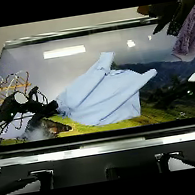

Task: Fold the clothes and pants, and hang the long-sleeved shirts on hangers.

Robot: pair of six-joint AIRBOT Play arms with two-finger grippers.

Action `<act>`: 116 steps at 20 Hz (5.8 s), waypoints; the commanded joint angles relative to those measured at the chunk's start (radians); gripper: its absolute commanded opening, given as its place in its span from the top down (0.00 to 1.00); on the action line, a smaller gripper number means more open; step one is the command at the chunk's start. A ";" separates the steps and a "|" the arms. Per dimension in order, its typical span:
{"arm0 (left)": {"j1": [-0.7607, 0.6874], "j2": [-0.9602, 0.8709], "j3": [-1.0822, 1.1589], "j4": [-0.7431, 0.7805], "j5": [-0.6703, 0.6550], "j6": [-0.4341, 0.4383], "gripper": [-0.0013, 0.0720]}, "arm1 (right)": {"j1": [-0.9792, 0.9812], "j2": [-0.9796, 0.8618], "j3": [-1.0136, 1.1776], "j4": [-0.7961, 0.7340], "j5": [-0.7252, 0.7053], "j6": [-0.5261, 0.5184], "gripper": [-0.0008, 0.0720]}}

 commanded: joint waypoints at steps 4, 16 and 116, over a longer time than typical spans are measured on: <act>0.000 0.000 0.000 0.000 -0.033 0.004 0.96 | 0.149 0.085 -0.303 0.080 -0.212 -0.039 0.32; 0.000 0.000 0.000 0.002 -0.035 0.016 0.96 | 0.171 0.085 -0.303 0.152 -0.369 -0.032 0.57; 0.432 0.535 -0.407 -0.079 -0.092 0.258 0.28 | -0.209 -0.121 -0.060 -0.165 -0.040 -0.243 0.39</act>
